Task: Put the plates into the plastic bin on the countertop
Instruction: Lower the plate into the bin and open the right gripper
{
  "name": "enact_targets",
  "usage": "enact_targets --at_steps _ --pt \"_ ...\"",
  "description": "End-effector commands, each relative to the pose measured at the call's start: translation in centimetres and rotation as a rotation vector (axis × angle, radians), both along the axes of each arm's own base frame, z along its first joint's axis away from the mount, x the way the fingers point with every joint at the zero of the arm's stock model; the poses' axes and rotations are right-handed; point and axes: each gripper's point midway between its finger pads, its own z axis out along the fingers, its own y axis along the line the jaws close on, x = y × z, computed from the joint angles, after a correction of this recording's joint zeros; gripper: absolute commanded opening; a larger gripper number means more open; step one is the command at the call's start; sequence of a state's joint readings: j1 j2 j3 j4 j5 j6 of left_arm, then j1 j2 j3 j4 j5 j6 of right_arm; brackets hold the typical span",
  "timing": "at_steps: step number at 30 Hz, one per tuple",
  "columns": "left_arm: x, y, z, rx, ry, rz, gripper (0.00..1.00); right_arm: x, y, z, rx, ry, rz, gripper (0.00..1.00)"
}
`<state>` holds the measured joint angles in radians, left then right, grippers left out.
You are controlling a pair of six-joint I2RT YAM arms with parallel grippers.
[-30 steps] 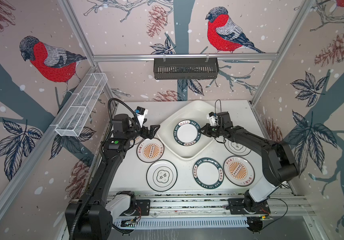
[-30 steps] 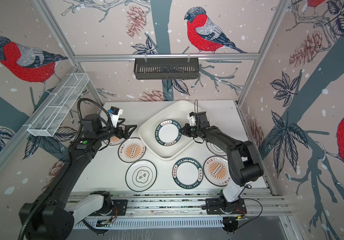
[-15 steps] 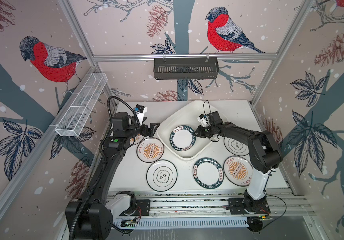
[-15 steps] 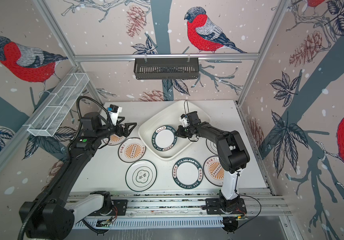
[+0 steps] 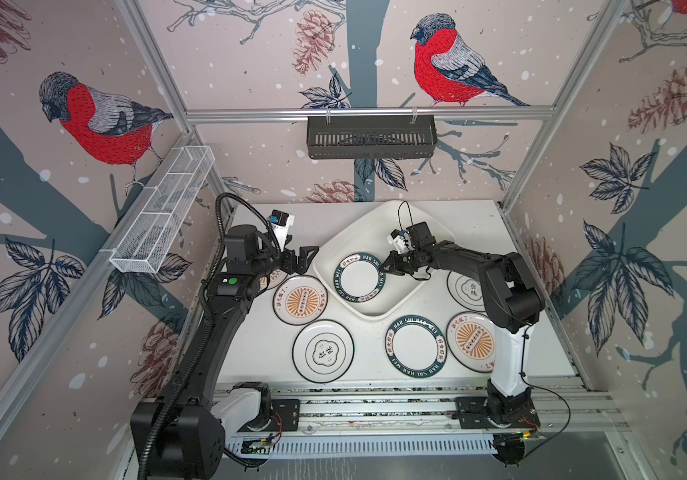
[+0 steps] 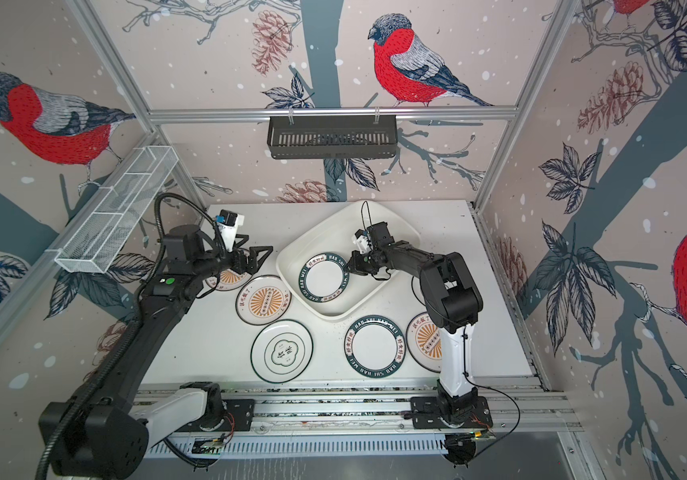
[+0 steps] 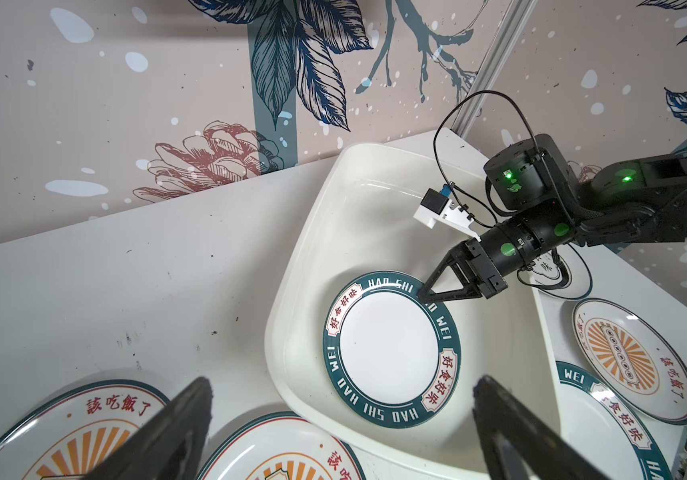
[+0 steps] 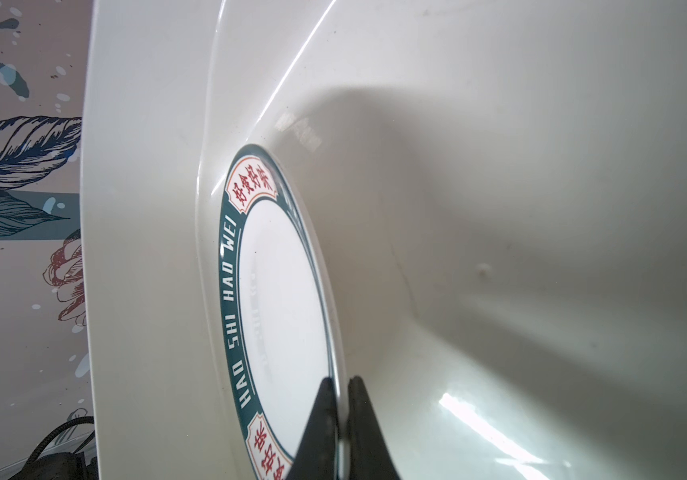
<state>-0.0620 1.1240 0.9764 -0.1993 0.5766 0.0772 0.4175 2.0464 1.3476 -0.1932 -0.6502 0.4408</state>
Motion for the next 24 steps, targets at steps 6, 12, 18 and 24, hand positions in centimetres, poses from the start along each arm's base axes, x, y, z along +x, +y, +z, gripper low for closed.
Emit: enact_targets --at_steps 6,12,18,24 --pt "0.1 -0.4 -0.2 -0.001 -0.002 -0.019 0.97 0.7 -0.2 -1.0 -0.028 0.006 0.015 0.15" --pt "0.2 -0.4 -0.6 0.004 0.007 -0.023 0.97 1.3 -0.5 -1.4 -0.03 0.008 0.001 0.23" --pt "0.3 -0.4 -0.9 0.016 0.009 -0.025 0.97 2.1 -0.9 -1.4 -0.045 0.002 -0.02 0.28" --pt "0.5 -0.5 -0.8 0.035 0.004 -0.021 0.97 2.9 -1.1 -0.4 -0.06 -0.024 -0.037 0.33"
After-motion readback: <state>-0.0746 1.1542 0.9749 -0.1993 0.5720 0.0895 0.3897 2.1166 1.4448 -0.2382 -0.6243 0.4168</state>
